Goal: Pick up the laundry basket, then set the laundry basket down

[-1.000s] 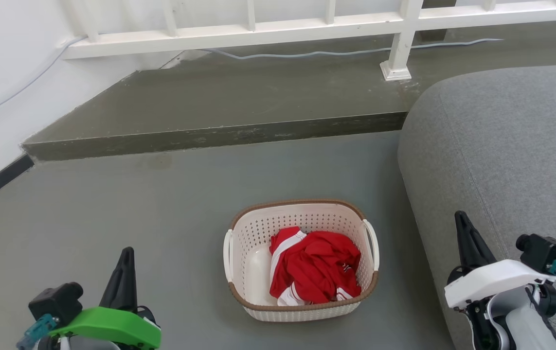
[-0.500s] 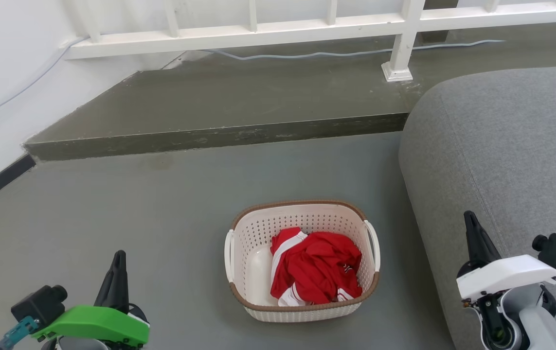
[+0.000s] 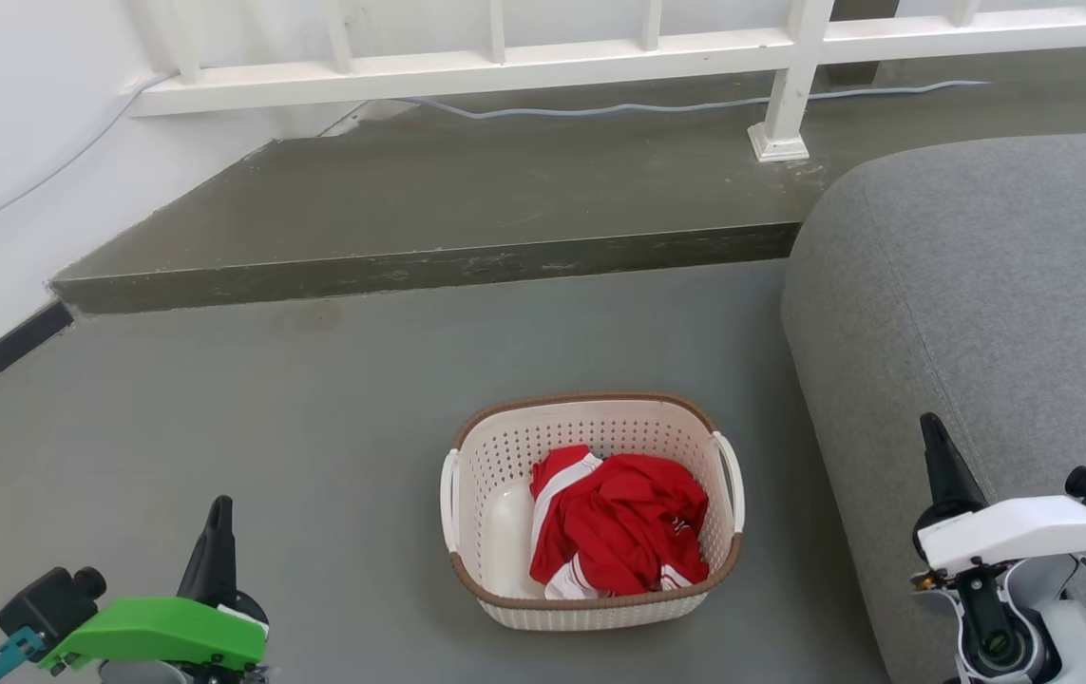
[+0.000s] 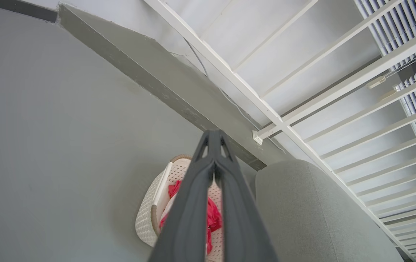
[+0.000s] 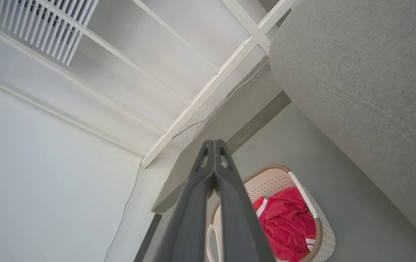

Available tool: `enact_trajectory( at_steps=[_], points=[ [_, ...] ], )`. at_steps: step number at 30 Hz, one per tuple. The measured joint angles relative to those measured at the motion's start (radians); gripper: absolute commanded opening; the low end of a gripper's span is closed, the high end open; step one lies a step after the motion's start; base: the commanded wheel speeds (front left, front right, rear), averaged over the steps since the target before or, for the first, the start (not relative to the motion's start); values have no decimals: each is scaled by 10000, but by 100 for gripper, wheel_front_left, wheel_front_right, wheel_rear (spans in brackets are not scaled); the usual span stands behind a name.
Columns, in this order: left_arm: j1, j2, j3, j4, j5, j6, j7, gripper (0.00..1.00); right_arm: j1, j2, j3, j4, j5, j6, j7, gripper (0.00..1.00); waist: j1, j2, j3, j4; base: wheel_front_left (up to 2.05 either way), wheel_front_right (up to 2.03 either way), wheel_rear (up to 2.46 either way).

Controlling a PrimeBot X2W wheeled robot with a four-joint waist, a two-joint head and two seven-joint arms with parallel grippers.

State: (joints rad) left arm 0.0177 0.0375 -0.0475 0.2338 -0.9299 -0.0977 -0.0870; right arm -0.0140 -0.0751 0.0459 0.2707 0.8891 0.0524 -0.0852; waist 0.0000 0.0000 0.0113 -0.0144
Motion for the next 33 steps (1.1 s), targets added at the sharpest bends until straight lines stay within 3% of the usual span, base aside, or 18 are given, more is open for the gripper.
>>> enact_trajectory(
  at_steps=[33],
  points=[
    [-411,0,736,236,-4184,-123,1145,0,-277,199,-1101,42,4395,410,1202,0,0,0,-54,90,0,0,0]
  ],
)
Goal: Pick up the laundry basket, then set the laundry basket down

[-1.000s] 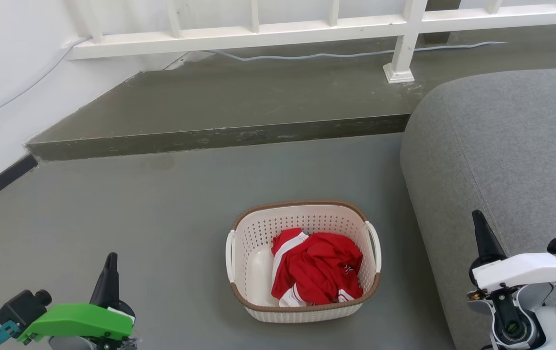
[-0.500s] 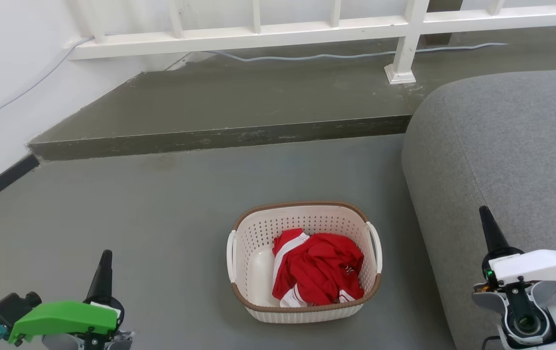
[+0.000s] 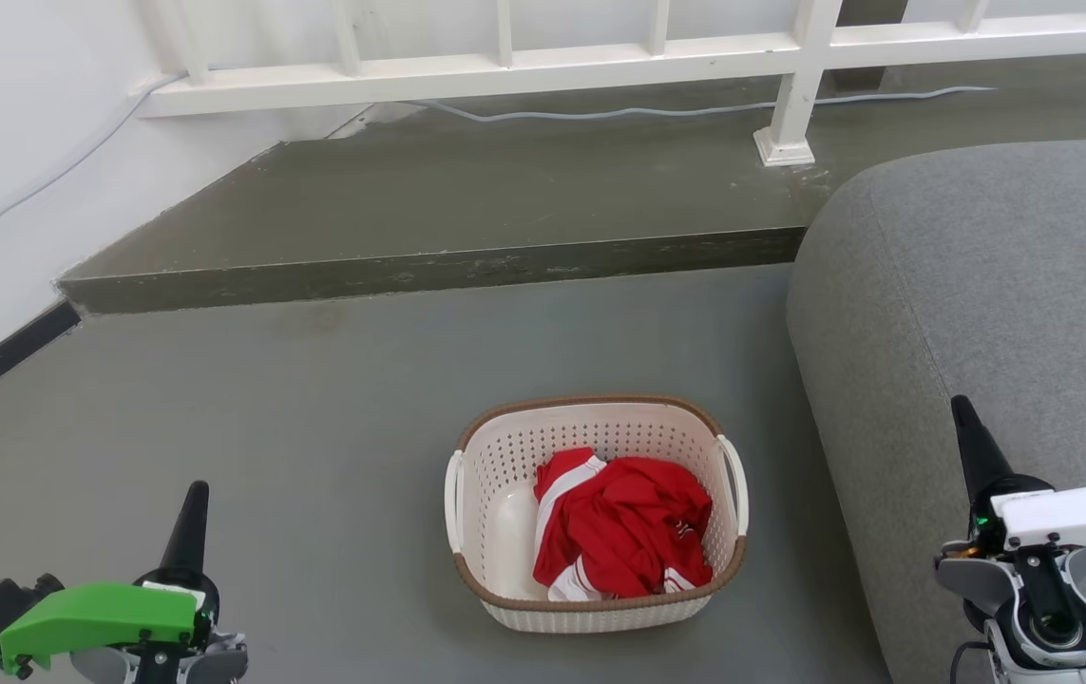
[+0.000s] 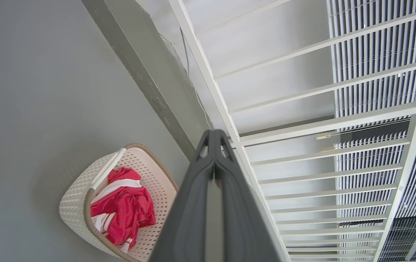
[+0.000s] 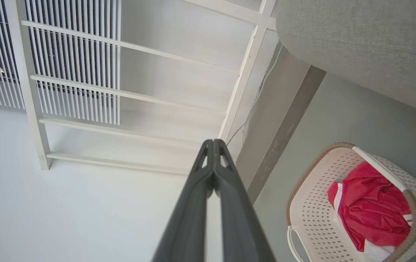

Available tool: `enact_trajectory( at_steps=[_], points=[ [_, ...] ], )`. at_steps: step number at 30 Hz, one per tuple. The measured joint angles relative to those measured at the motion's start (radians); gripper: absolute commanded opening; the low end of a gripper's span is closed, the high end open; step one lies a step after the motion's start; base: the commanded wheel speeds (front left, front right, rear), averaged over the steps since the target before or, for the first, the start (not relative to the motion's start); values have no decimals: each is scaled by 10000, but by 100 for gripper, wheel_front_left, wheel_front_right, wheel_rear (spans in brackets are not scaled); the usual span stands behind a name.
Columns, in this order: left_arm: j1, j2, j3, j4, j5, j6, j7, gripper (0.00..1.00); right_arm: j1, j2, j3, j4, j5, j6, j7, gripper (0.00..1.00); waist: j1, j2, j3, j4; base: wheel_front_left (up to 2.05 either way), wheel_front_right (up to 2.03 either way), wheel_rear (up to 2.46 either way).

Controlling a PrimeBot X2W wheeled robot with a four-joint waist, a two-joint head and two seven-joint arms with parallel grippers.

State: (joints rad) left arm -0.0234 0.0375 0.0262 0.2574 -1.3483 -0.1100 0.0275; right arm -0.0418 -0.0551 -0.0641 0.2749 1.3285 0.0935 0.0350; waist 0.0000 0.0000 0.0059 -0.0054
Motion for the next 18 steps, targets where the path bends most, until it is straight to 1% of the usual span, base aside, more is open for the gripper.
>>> enact_trajectory(
  at_steps=[18],
  points=[
    [-215,2,378,161,-2176,-90,637,0,-126,138,-591,12,2299,207,619,0,0,0,-28,48,0,0,0]
  ],
)
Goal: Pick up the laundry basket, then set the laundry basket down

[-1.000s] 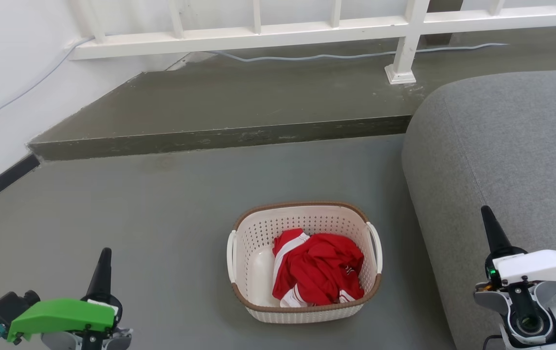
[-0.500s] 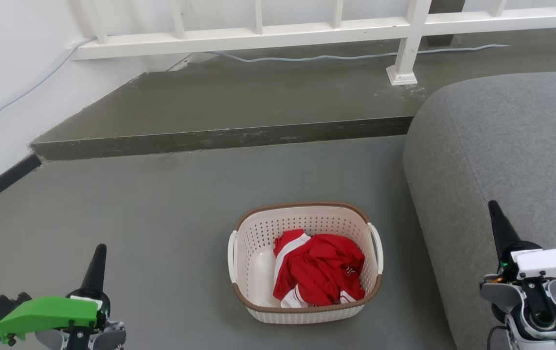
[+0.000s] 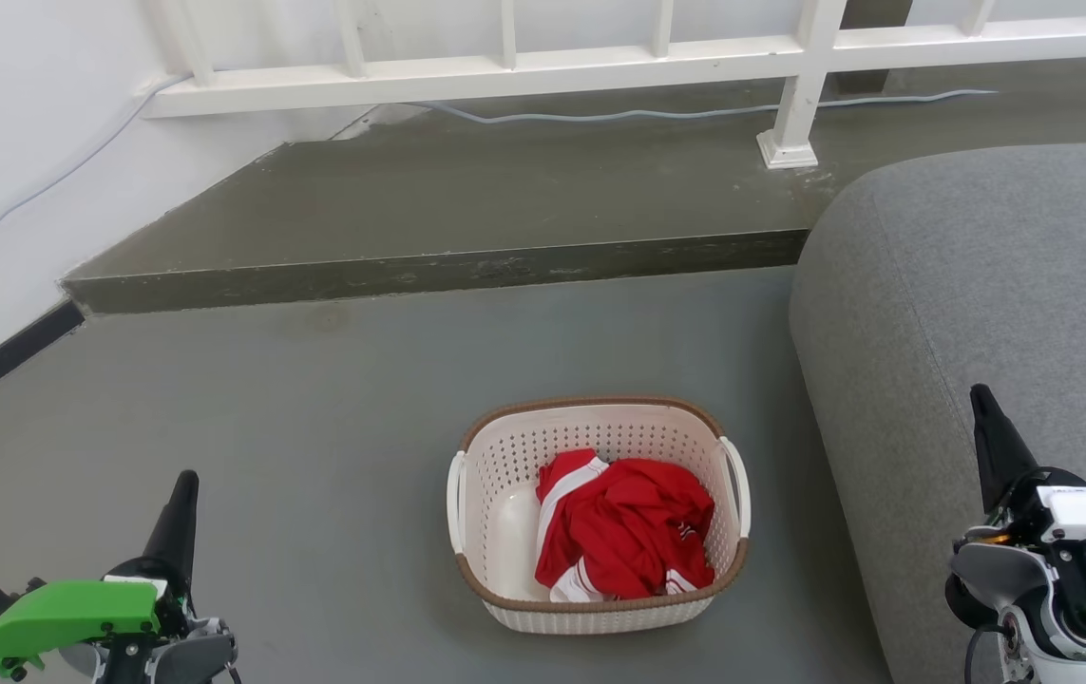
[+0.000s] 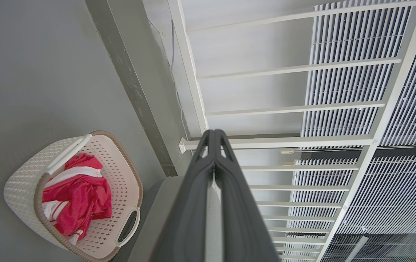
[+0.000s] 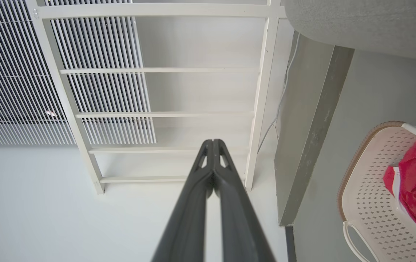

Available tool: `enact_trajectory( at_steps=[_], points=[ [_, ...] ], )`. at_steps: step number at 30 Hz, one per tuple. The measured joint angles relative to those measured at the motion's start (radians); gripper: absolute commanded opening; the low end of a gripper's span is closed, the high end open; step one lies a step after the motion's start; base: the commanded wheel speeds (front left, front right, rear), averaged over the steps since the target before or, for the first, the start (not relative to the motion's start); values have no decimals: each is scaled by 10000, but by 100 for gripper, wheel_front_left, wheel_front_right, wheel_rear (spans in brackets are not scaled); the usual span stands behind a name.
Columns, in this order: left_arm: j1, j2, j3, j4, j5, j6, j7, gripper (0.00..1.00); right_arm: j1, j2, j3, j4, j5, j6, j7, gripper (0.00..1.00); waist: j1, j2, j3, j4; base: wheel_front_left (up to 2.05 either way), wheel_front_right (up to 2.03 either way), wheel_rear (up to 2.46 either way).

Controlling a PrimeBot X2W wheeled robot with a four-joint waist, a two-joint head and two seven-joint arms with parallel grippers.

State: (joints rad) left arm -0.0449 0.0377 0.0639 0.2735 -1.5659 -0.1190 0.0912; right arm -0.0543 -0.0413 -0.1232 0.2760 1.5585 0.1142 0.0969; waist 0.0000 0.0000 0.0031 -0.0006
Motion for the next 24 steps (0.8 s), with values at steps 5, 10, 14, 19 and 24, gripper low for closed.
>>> enact_trajectory(
  at_steps=[5,10,14,19,24],
  points=[
    [-121,0,54,25,-420,-10,104,0,-6,19,-81,2,431,33,100,0,0,0,-3,6,0,0,0],
    [-162,0,56,25,-420,-10,104,0,-8,21,-90,2,431,46,100,0,0,0,-3,7,0,0,0],
    [-162,0,59,25,-420,-10,104,0,-9,21,-92,2,431,48,100,0,0,0,-3,6,0,0,0],
    [-162,0,59,25,-420,-10,105,0,-10,21,-94,2,431,48,100,0,0,0,-3,6,0,0,0],
    [-162,0,61,25,-420,-10,105,0,-11,23,-94,2,431,48,100,0,0,0,-3,6,0,0,0]
  ],
)
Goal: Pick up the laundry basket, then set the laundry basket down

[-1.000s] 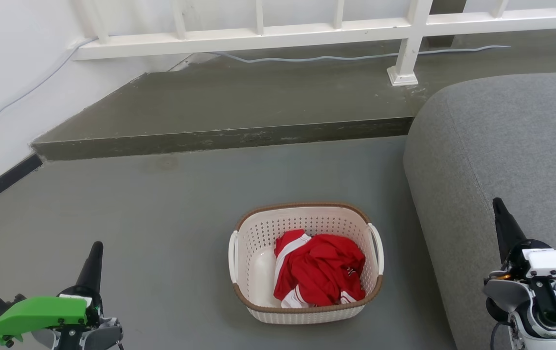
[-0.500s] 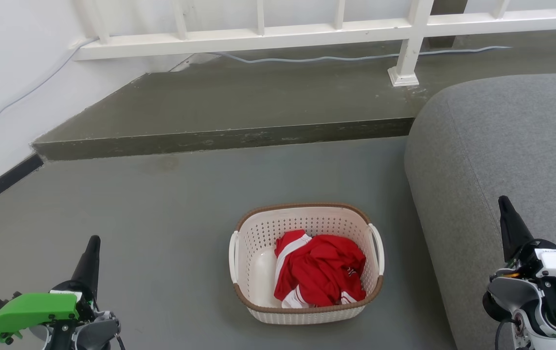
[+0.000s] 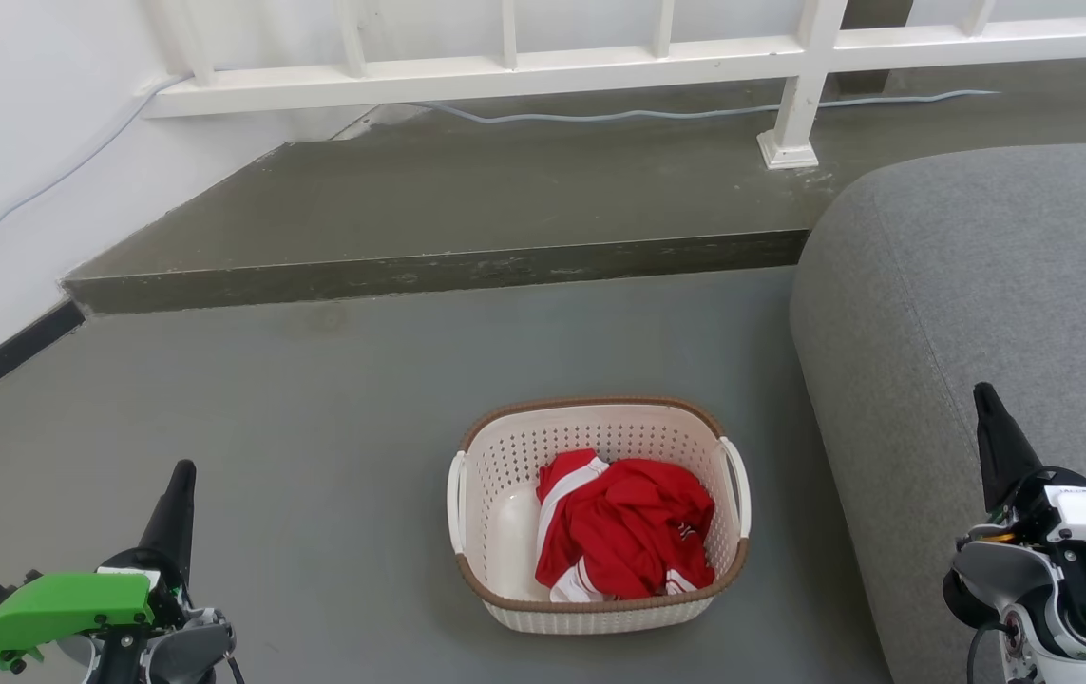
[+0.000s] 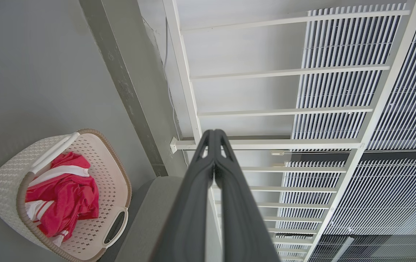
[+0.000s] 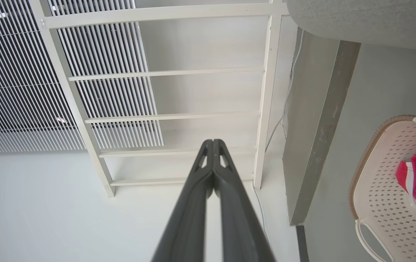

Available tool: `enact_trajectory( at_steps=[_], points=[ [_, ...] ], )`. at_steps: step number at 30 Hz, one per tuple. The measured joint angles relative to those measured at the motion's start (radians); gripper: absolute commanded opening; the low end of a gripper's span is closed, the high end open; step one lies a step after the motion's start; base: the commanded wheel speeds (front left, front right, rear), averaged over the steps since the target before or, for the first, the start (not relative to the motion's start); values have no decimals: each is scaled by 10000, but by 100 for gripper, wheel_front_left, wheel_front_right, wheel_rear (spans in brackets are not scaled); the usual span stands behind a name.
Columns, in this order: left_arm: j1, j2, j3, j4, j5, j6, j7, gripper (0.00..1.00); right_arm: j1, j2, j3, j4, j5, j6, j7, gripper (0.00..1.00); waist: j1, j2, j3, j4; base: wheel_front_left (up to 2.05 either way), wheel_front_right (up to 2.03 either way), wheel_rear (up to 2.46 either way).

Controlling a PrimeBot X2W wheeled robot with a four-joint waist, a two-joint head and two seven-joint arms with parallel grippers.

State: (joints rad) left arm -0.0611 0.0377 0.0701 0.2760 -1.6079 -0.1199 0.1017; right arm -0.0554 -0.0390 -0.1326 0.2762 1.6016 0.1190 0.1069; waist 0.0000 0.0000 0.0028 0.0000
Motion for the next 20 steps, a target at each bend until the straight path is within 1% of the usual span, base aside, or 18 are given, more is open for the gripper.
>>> enact_trajectory(
  at_steps=[20],
  points=[
    [0,0,8,0,0,0,0,0,-11,0,-4,0,0,31,0,0,0,0,1,0,0,0,0]
  ],
)
